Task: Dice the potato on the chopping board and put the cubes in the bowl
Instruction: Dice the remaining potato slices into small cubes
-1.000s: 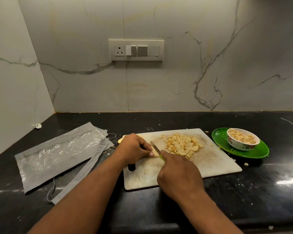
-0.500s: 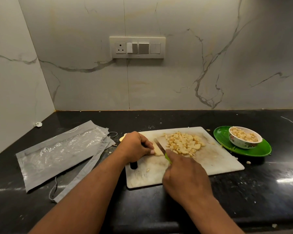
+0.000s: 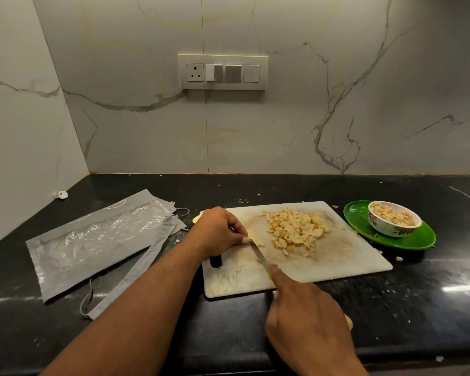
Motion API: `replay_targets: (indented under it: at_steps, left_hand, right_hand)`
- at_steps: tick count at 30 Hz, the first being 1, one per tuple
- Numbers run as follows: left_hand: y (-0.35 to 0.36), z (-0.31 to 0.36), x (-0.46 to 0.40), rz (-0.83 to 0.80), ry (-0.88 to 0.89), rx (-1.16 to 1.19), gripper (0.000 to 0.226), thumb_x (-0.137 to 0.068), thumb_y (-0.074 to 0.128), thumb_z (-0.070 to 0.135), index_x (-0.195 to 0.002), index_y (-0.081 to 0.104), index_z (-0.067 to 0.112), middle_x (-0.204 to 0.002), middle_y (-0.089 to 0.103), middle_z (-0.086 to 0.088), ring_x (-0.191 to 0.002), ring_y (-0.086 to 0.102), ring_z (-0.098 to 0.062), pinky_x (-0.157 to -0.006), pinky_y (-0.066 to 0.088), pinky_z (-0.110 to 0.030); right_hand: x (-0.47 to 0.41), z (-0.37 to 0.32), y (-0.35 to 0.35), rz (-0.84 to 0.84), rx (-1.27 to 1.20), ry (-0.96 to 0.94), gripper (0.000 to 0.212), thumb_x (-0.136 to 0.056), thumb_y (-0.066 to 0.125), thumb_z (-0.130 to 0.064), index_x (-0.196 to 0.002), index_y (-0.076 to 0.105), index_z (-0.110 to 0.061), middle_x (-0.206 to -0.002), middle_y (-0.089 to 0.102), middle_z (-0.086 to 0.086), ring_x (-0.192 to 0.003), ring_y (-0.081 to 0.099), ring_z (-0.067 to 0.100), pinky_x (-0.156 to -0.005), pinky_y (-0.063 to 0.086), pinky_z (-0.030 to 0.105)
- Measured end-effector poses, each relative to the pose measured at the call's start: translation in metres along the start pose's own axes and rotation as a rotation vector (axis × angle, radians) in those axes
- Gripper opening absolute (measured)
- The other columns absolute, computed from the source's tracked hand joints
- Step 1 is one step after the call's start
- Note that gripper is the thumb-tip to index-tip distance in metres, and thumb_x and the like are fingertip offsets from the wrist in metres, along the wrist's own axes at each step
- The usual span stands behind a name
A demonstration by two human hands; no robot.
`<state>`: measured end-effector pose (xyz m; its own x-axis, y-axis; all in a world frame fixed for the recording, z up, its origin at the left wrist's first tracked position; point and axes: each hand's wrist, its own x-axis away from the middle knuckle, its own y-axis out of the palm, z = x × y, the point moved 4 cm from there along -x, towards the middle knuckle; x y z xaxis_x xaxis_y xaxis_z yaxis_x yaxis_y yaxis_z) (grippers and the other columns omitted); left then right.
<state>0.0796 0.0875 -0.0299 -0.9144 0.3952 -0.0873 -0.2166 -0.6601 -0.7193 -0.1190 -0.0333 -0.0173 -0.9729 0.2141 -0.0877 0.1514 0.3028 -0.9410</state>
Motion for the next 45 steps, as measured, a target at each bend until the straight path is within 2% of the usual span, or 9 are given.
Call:
replay_targets:
  at_steps: [5, 10, 19, 23, 29, 35, 37, 41, 45]
  left_hand:
    - [0.000, -0.001, 0.007, 0.030, -0.003, 0.025, 0.003, -0.089, 0.082, 0.025, -0.086, 0.084, 0.026, -0.084, 0.078, 0.011, -0.083, 0.070, -0.007, -0.082, 0.059, -0.029]
    - [-0.009, -0.008, 0.008, 0.270, -0.049, 0.270, 0.012, -0.096, 0.072, 0.021, -0.088, 0.081, 0.021, -0.079, 0.078, 0.007, -0.080, 0.075, -0.009, -0.085, 0.061, -0.038]
    - [-0.018, -0.013, 0.008, 0.391, -0.096, 0.308, 0.014, -0.099, 0.069, 0.022, -0.087, 0.077, 0.026, -0.079, 0.075, 0.009, -0.072, 0.069, -0.002, -0.067, 0.050, -0.021]
    - [-0.022, -0.015, 0.010, 0.385, -0.120, 0.305, 0.010, -0.099, 0.069, 0.026, -0.093, 0.077, 0.026, -0.085, 0.075, 0.007, -0.079, 0.070, -0.006, -0.078, 0.059, -0.030]
    - [-0.047, -0.020, 0.016, 0.568, -0.173, 0.225, 0.011, -0.100, 0.068, 0.023, -0.107, 0.077, 0.022, -0.099, 0.073, 0.006, -0.094, 0.066, -0.010, -0.082, 0.055, -0.029]
    - [-0.053, -0.036, 0.010, 0.435, -0.358, 0.011, 0.018, -0.096, 0.073, 0.033, -0.113, 0.075, 0.028, -0.108, 0.073, 0.004, -0.096, 0.063, -0.014, -0.082, 0.052, -0.033]
    - [-0.054, -0.038, 0.008, 0.430, -0.377, -0.023, 0.019, -0.096, 0.073, 0.035, -0.113, 0.075, 0.028, -0.109, 0.073, 0.004, -0.095, 0.062, -0.014, -0.081, 0.051, -0.033]
    - [-0.052, -0.036, 0.008, 0.334, -0.369, -0.104, 0.037, -0.093, 0.076, 0.041, -0.126, 0.071, 0.027, -0.116, 0.072, 0.004, -0.099, 0.062, -0.014, -0.084, 0.053, -0.034]
    - [-0.046, -0.033, 0.007, 0.203, -0.362, -0.169, 0.053, -0.092, 0.076, 0.043, -0.140, 0.063, 0.026, -0.131, 0.069, 0.000, -0.113, 0.064, -0.019, -0.096, 0.053, -0.037]
  right_hand:
    - [-0.006, -0.002, -0.006, 0.122, -0.043, -0.014, 0.063, -0.096, 0.036, -0.030, -0.157, 0.022, -0.034, -0.098, 0.065, -0.005, -0.085, 0.059, 0.016, -0.071, 0.043, 0.033]
    - [-0.022, -0.023, 0.016, 0.114, -0.063, -0.035, 0.064, -0.095, 0.036, -0.026, -0.157, 0.021, -0.030, -0.102, 0.065, 0.000, -0.084, 0.058, 0.020, -0.067, 0.039, 0.033]
    - [-0.030, -0.007, 0.020, 0.048, 0.030, -0.016, 0.067, -0.093, 0.036, -0.022, -0.157, 0.021, -0.033, -0.110, 0.064, 0.005, -0.096, 0.061, 0.027, -0.073, 0.043, 0.036]
    - [-0.029, 0.022, 0.008, 0.096, 0.030, 0.088, 0.067, -0.091, 0.036, -0.021, -0.156, 0.024, -0.034, -0.108, 0.066, 0.002, -0.095, 0.062, 0.024, -0.080, 0.048, 0.038]
    - [-0.035, -0.004, 0.017, 0.146, -0.015, -0.080, 0.065, -0.094, 0.035, -0.025, -0.157, 0.024, -0.032, -0.100, 0.064, 0.001, -0.084, 0.059, 0.021, -0.069, 0.043, 0.034]
    - [-0.052, 0.016, 0.013, 0.096, 0.050, -0.013, 0.066, -0.092, 0.035, -0.021, -0.157, 0.026, -0.032, -0.127, 0.062, 0.004, -0.107, 0.059, 0.026, -0.088, 0.046, 0.039]
    - [-0.054, 0.033, 0.005, 0.126, 0.051, 0.047, 0.065, -0.092, 0.035, -0.021, -0.156, 0.028, -0.034, -0.122, 0.064, 0.004, -0.103, 0.060, 0.027, -0.083, 0.046, 0.038]
    - [-0.048, 0.037, 0.004, 0.193, 0.022, 0.027, 0.063, -0.094, 0.034, -0.022, -0.155, 0.027, -0.034, -0.092, 0.062, 0.000, -0.080, 0.058, 0.022, -0.068, 0.043, 0.035]
    - [-0.047, 0.031, 0.010, 0.220, 0.006, -0.043, 0.059, -0.096, 0.034, -0.024, -0.154, 0.031, -0.032, -0.105, 0.067, 0.001, -0.086, 0.062, 0.022, -0.070, 0.044, 0.035]
